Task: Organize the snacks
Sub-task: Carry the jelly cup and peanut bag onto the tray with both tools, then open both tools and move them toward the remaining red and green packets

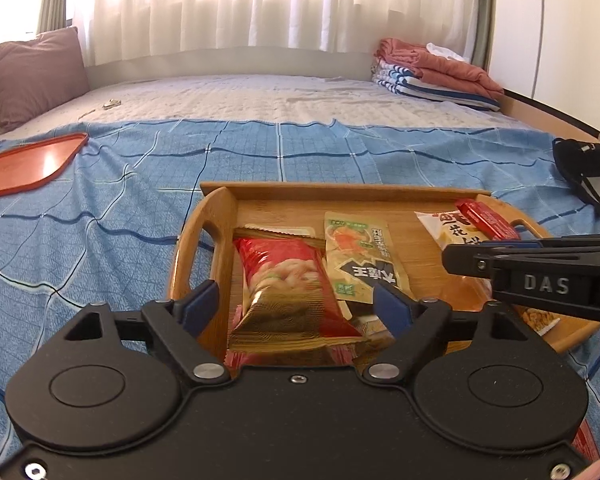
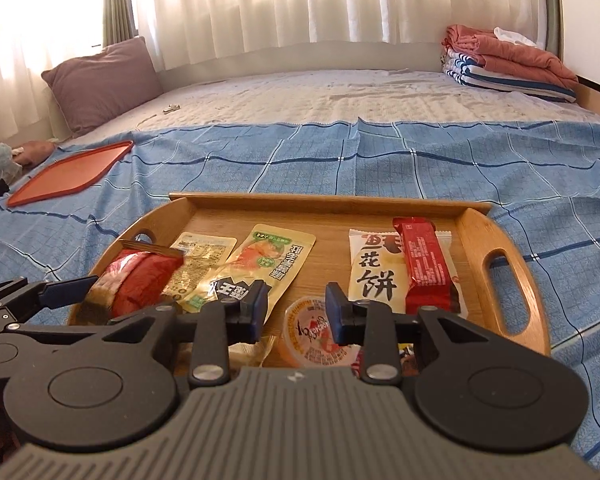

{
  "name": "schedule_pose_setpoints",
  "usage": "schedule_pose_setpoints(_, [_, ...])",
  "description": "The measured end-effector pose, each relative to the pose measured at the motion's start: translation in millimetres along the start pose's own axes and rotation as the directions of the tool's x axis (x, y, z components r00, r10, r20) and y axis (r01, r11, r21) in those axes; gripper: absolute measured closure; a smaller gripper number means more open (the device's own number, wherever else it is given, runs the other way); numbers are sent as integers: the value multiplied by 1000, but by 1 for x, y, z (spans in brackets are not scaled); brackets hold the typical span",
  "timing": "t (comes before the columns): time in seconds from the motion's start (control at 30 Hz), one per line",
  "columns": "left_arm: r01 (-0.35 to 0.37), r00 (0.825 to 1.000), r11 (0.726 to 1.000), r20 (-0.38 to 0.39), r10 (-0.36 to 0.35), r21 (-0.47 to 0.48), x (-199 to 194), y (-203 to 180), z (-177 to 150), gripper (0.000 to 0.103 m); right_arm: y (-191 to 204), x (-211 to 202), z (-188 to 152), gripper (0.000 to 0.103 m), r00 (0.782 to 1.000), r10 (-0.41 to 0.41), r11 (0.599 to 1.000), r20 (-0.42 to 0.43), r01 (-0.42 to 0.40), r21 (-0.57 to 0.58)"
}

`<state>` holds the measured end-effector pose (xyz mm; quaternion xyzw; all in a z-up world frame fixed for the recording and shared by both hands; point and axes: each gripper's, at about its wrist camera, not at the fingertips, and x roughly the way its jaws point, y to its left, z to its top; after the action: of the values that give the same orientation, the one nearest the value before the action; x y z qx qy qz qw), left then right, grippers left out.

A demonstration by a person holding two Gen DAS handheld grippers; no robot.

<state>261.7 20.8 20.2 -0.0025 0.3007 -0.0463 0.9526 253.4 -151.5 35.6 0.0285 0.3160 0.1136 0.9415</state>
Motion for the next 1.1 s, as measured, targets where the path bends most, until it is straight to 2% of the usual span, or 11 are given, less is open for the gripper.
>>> schedule_pose_setpoints(0.07, [3,1000,1000,-2,-3,4,-4,-1,0,15,-3,-7,-2,65,1000,3,1000,3,-3,1])
schedule_pose_setpoints(0.2, [5,1000,1000,2,-5,26,-16,-5,-2,13,-10,-23,-5,49,1000,10,1000,5,-10,3])
schedule_pose_setpoints(0.33, [3,1000,999,3,-3,36,-32,-7,-3,11,-13,-41,-8,47,1000,15,1000,12,-15,-3])
schedule_pose_setpoints(0.7, [62,998,998,12,-63,21,-101,-15,-23,6,-16,-95,-32,28,1000,17,999,25,-15,-44])
schedule_pose_setpoints(0.9, [104,995,995,3,-104,14,-134,-22,-47,5,-28,-119,-56,23,1000,-9,998,9,9,-57])
schedule_pose_setpoints(1.1, [139,990,990,0,-139,35,-154,-39,-72,4,-42,-131,-80,21,999,-30,998,-26,29,-49])
